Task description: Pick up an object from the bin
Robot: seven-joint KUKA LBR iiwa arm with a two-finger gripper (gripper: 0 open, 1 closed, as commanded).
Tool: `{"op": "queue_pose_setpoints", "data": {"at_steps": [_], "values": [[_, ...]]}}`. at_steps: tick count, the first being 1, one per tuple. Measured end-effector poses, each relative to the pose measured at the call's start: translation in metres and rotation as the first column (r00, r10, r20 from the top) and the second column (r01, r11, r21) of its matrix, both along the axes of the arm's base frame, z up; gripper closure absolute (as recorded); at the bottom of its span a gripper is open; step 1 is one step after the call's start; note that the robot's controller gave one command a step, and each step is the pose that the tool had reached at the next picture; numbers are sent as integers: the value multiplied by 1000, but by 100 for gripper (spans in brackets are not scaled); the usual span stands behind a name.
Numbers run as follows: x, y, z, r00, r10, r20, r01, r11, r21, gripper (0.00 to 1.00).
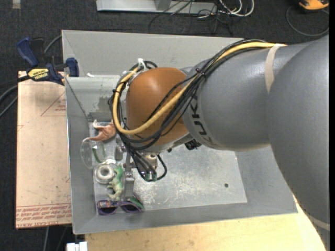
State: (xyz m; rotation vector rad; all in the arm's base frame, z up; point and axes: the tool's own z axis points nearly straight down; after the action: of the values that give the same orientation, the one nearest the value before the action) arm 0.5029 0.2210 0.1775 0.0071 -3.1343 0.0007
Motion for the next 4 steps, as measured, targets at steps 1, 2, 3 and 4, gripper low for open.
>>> {"op": "queue_pose_setpoints", "data": {"at_steps": [1,2,3,4], "values": [[2,-1,4,1000,-5,7,5,1000,1,0],[-7,15,-65,941,339,10,-339,941,4,0],[-10,12,-105,918,396,24,-397,918,3,0],[-10,4,-104,925,380,20,-380,925,7,100]]}}
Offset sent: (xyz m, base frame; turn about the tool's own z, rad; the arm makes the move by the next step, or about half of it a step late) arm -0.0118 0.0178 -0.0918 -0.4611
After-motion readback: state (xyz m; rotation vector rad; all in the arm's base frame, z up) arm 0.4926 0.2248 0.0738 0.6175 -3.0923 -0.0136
